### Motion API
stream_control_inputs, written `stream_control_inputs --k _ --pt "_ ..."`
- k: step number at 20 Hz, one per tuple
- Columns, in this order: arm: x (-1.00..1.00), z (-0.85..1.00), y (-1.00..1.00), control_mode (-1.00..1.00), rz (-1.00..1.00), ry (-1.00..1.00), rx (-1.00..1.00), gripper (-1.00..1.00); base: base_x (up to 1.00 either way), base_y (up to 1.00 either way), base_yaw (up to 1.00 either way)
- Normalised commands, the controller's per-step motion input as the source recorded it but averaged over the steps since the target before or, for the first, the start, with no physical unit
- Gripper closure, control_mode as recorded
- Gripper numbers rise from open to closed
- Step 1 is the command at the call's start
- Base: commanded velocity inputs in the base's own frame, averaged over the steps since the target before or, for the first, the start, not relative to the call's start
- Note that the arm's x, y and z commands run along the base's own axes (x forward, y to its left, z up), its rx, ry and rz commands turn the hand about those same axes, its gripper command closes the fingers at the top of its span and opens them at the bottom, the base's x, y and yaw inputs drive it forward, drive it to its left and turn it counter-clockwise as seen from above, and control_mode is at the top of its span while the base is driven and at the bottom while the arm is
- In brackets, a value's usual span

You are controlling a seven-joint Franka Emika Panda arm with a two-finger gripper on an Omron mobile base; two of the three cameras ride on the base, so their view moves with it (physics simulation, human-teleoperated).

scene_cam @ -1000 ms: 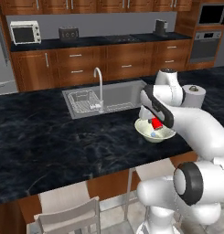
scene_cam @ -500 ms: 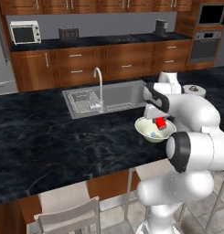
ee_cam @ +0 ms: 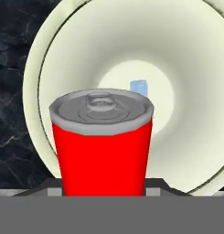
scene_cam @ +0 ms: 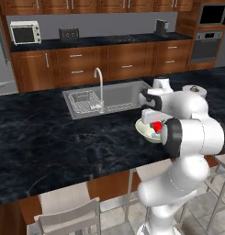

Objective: Open the fridge, grab two sodas, and place both sodas inside the bowl with ice on the dining counter.

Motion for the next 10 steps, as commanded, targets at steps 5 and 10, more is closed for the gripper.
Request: stream_control_inputs --k 5,10 --pt "0.31 -0.28 0.00 -1.00 0.00 0.07 -0.01 1.00 0.00 0.00 0.00" --pt "0.33 -0.12 0.00 -1.00 0.01 0.05 0.00 1.00 0.00 0.00 0.00"
